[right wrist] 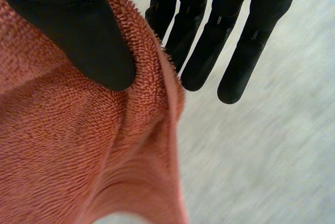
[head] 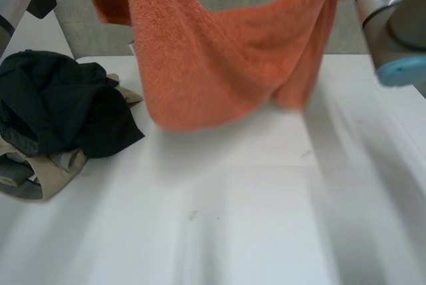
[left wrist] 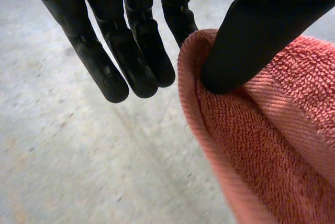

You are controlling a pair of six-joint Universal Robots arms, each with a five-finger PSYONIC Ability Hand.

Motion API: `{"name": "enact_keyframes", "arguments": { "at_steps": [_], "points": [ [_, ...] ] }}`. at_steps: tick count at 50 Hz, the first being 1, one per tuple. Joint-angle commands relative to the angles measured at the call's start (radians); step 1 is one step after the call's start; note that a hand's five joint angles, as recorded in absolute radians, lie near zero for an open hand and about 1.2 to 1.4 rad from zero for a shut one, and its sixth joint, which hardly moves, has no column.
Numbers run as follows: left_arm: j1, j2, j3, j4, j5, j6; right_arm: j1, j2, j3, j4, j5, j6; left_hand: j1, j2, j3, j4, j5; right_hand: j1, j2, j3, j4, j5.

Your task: Fold the laundry.

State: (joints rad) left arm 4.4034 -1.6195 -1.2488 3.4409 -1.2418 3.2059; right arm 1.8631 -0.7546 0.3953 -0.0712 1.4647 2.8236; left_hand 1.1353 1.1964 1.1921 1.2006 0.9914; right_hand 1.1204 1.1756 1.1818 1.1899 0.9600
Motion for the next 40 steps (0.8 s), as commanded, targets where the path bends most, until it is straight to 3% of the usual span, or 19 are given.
{"name": "enact_keyframes", "arguments": {
  "at_steps": [1, 10, 19, 22, 25, 27, 33, 40],
  "points": [
    [0.034, -0.127, 0.069, 0.003, -0.083, 0.008, -0.010, -0.222, 0.265, -0.027, -0.020, -0.006, 0.261, 0.200, 0.204, 0.196, 0.230, 0.276, 0.221, 0.214, 0.206, 0.262],
    [0.048, -0.243, -0.079, -0.005, -0.067, 0.037, 0.004, -0.305, 0.790, -0.027, -0.033, -0.084, 0.261, 0.200, 0.204, 0.196, 0.230, 0.276, 0.221, 0.214, 0.206, 0.262],
    [0.067, -0.381, -0.264, -0.006, -0.041, 0.155, 0.027, -0.157, 0.958, -0.064, -0.027, -0.130, 0.226, 0.165, 0.170, 0.161, 0.196, 0.273, 0.217, 0.211, 0.203, 0.258],
    [0.064, -0.407, -0.288, -0.038, -0.039, 0.212, 0.027, -0.128, 0.953, -0.056, -0.026, -0.148, -0.090, -0.151, -0.147, -0.155, -0.121, -0.003, -0.058, -0.064, -0.072, -0.017],
    [0.061, -0.395, -0.285, -0.127, -0.045, 0.288, 0.024, -0.146, 0.945, -0.039, -0.017, -0.170, -0.466, -0.527, -0.522, -0.531, -0.496, -0.486, -0.541, -0.548, -0.556, -0.500],
    [0.061, -0.363, -0.273, -0.190, -0.048, 0.316, 0.019, -0.175, 0.947, -0.027, -0.003, -0.170, -0.636, -0.697, -0.693, -0.701, -0.667, -0.646, -0.701, -0.707, -0.715, -0.660],
    [0.057, -0.235, -0.209, -0.319, -0.051, 0.289, -0.010, -0.244, 0.944, 0.013, 0.023, -0.139, -0.749, -0.810, -0.805, -0.814, -0.779, -0.820, -0.875, -0.881, -0.889, -0.834],
    [0.050, -0.177, -0.064, -0.431, -0.070, 0.111, -0.071, -0.276, 0.933, 0.158, 0.014, -0.038, -0.743, -0.804, -0.800, -0.808, -0.773, -0.814, -0.869, -0.875, -0.883, -0.828]
  ]
}}
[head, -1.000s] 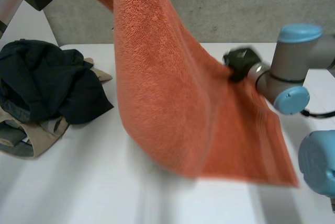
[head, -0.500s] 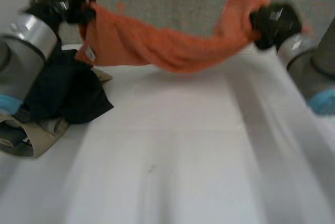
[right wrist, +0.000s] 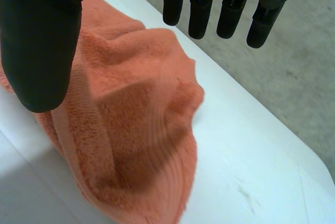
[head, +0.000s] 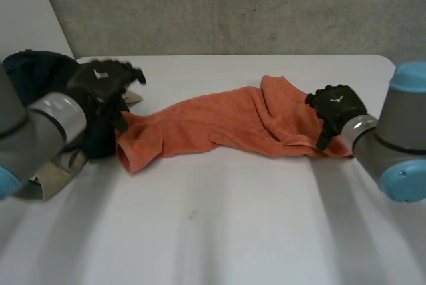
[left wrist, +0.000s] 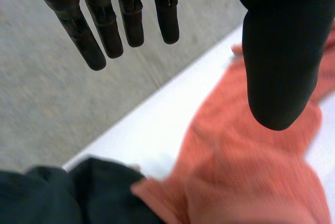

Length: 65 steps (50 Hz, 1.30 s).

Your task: Fold the laundry.

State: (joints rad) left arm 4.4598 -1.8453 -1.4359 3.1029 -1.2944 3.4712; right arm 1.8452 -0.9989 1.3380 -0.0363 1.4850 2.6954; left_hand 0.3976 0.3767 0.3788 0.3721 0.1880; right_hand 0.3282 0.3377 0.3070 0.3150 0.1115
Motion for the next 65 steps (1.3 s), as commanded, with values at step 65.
{"name": "enact_keyframes", "arguments": {
  "at_steps": [65],
  "points": [
    [-0.206, -0.775, 1.025, -0.748, -0.362, -0.096, -0.175, -0.391, 0.041, 0.148, -0.241, -0.011, 0.999, 1.020, 1.017, 1.024, 1.034, 1.068, 1.059, 1.089, 1.081, 1.110]
  ]
}}
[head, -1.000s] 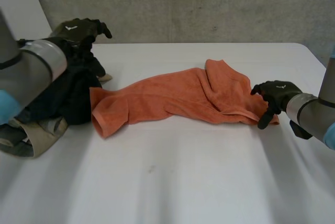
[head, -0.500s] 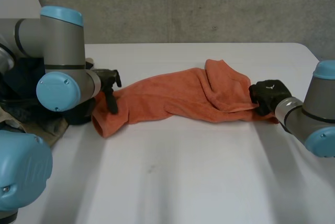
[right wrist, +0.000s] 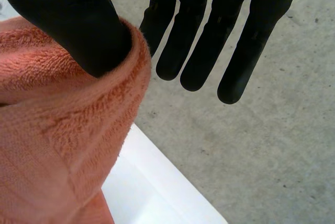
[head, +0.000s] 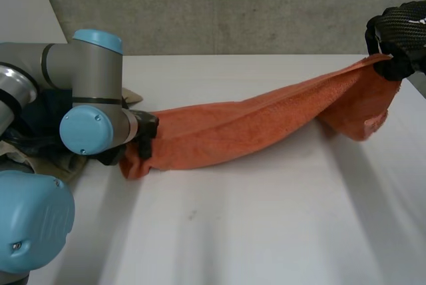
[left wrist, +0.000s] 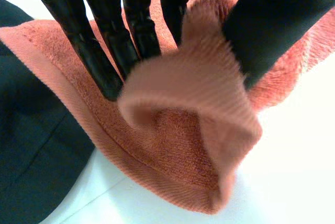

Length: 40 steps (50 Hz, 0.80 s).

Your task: Fold the laundry.

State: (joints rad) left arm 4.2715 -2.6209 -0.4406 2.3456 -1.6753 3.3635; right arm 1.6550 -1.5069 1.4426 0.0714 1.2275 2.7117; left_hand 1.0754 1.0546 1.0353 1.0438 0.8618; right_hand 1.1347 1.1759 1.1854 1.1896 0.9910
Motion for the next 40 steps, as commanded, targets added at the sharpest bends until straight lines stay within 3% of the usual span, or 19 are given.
{"name": "enact_keyframes", "arguments": {
  "at_steps": [1, 7, 10, 16, 18, 22, 31, 40],
  "points": [
    [-0.022, -0.001, 0.040, 0.009, 0.019, 0.017, 0.019, 0.141, -0.080, 0.042, 0.029, -0.036, 0.321, 0.342, 0.361, 0.352, 0.360, 0.262, 0.220, 0.211, 0.207, 0.231],
    [-0.024, -0.019, 0.213, 0.079, -0.007, 0.128, 0.049, 0.324, -0.255, 0.031, 0.144, -0.079, 0.321, 0.342, 0.361, 0.352, 0.360, 0.262, 0.220, 0.211, 0.207, 0.231],
    [-0.006, 0.010, 0.373, 0.277, -0.041, 0.183, 0.068, 0.424, -0.462, -0.028, 0.248, -0.053, 0.321, 0.342, 0.361, 0.352, 0.360, 0.262, 0.220, 0.211, 0.207, 0.231],
    [0.021, 0.128, 0.432, 0.625, -0.058, 0.168, 0.077, 0.476, -0.626, -0.177, 0.320, 0.088, 0.321, 0.342, 0.361, 0.352, 0.360, 0.262, 0.220, 0.211, 0.207, 0.231],
    [0.022, 0.176, 0.378, 0.733, -0.061, 0.145, 0.083, 0.475, -0.630, -0.252, 0.317, 0.152, 0.321, 0.342, 0.361, 0.352, 0.360, 0.262, 0.220, 0.211, 0.207, 0.231],
    [0.028, 0.260, 0.194, 0.804, -0.046, 0.099, 0.109, 0.461, -0.593, -0.331, 0.316, 0.191, 0.321, 0.342, 0.361, 0.352, 0.360, 0.262, 0.220, 0.211, 0.207, 0.231],
    [0.051, 0.389, -0.348, 0.885, 0.006, 0.067, 0.118, 0.432, -0.366, -0.294, 0.238, 0.113, 0.321, 0.342, 0.361, 0.352, 0.360, 0.262, 0.220, 0.211, 0.207, 0.231],
    [0.064, 0.400, -0.792, 0.911, 0.069, 0.077, 0.124, 0.470, -0.076, -0.228, 0.178, -0.001, 0.230, 0.251, 0.270, 0.262, 0.269, 0.262, 0.220, 0.211, 0.207, 0.231]
  ]
}}
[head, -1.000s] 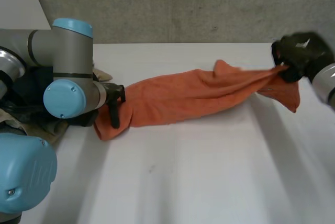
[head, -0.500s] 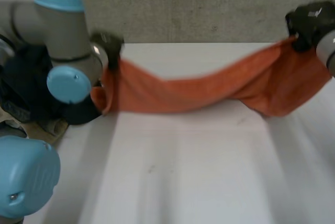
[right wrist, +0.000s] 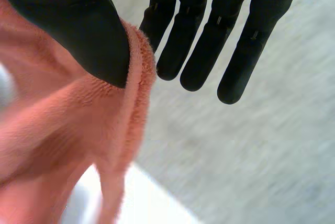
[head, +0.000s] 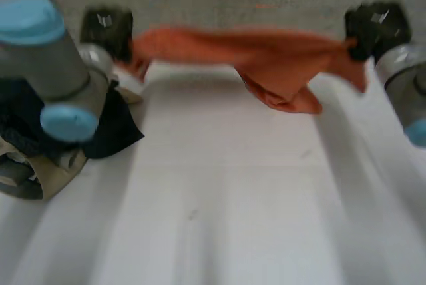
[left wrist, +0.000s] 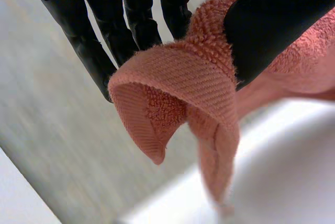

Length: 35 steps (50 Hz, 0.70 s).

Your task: Fold the laundry.

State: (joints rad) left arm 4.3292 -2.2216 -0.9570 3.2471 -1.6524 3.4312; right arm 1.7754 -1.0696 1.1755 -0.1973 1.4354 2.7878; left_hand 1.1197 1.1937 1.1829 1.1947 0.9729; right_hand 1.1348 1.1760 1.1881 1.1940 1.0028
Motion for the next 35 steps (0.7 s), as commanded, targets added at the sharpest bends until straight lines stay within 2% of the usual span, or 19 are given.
{"name": "enact_keyframes", "arguments": {
  "at_steps": [1, 6, 8, 14, 21, 25, 31, 35],
  "points": [
    [0.007, 0.002, -0.302, 0.008, 0.049, 0.013, 0.006, 0.037, 0.208, 0.042, -0.030, -0.085, 0.171, 0.097, 0.108, 0.096, 0.144, 0.261, 0.220, 0.208, 0.202, 0.219],
    [0.013, 0.042, -0.410, -0.030, 0.060, 0.062, 0.007, 0.048, 0.271, 0.039, -0.029, -0.132, -0.166, -0.240, -0.229, -0.241, -0.193, 0.261, 0.220, 0.208, 0.202, 0.219],
    [0.010, 0.077, -0.436, -0.075, 0.063, 0.095, 0.006, 0.045, 0.283, 0.039, -0.029, -0.142, -0.433, -0.507, -0.496, -0.508, -0.460, 0.261, 0.220, 0.208, 0.202, 0.219],
    [0.009, 0.171, -0.421, -0.236, 0.068, 0.128, 0.010, 0.008, 0.299, 0.045, -0.029, -0.137, -0.674, -0.748, -0.737, -0.749, -0.702, 0.261, 0.220, 0.208, 0.202, 0.219],
    [0.036, 0.162, -0.275, -0.291, 0.063, 0.100, 0.022, -0.093, 0.317, 0.039, -0.039, -0.142, -0.689, -0.763, -0.752, -0.764, -0.717, 0.261, 0.220, 0.208, 0.202, 0.219],
    [0.032, 0.086, -0.157, -0.316, 0.045, 0.060, 0.036, -0.159, 0.312, 0.039, -0.041, -0.136, -0.686, -0.760, -0.749, -0.761, -0.714, 0.261, 0.220, 0.208, 0.202, 0.219],
    [0.010, -0.044, -0.016, -0.449, -0.029, 0.016, 0.062, -0.227, 0.294, 0.044, -0.041, -0.133, -0.651, -0.725, -0.714, -0.726, -0.679, 0.261, 0.220, 0.208, 0.202, 0.219],
    [0.004, -0.115, 0.050, -0.484, -0.017, -0.004, 0.075, -0.259, 0.276, 0.047, -0.044, -0.113, -0.592, -0.666, -0.655, -0.667, -0.620, 0.261, 0.220, 0.208, 0.202, 0.219]
  ]
}}
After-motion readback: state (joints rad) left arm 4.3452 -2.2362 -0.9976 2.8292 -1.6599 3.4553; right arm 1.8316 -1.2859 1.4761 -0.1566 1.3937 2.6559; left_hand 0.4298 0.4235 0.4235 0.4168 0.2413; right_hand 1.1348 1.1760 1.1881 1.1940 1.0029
